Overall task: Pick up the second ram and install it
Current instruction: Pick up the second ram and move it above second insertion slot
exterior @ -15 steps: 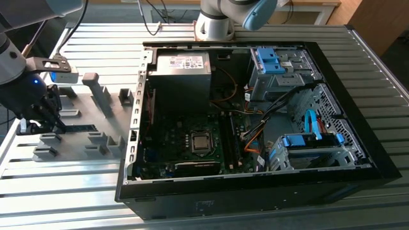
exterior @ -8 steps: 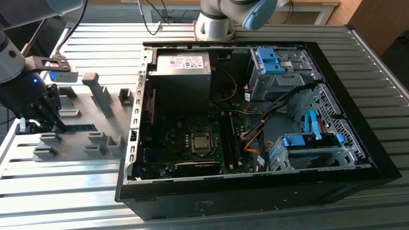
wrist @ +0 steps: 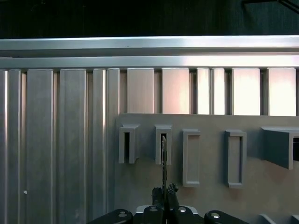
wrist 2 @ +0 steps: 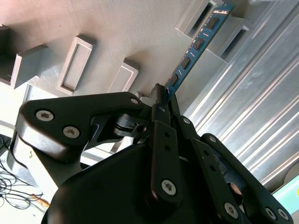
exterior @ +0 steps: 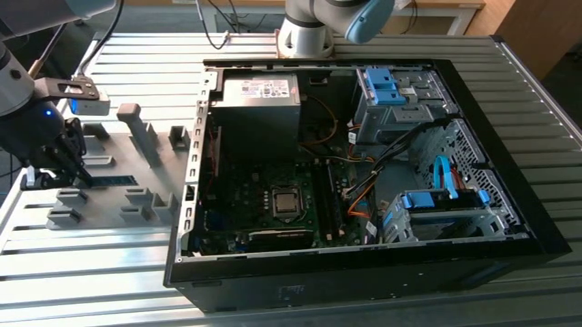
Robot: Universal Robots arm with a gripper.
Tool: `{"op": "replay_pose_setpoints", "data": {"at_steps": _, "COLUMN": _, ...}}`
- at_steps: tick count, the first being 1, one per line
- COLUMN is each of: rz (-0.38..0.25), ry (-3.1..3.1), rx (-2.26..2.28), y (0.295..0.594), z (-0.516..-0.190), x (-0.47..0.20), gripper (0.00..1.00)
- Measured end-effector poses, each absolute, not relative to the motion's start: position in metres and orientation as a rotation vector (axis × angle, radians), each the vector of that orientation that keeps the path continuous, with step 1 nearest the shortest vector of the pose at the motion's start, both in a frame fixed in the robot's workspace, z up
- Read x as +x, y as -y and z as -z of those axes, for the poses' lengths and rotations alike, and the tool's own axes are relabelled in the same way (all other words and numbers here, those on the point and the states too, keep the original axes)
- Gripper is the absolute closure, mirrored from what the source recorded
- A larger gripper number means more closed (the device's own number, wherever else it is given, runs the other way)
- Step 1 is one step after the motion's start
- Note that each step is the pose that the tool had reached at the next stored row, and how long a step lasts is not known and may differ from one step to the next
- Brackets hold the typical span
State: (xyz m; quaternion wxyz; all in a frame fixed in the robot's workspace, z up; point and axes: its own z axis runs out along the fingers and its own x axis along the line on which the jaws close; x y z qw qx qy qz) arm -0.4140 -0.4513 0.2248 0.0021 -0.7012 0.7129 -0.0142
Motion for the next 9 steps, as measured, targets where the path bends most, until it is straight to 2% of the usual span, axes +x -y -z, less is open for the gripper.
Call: {"op": "replay_pose_setpoints", "data": {"at_steps": 9, "rz": 0.045, "ry": -2.237, "rx": -2.200, "y": 0.4513, "z": -0.2267, "x": -0.4141, "gripper": 0.86}}
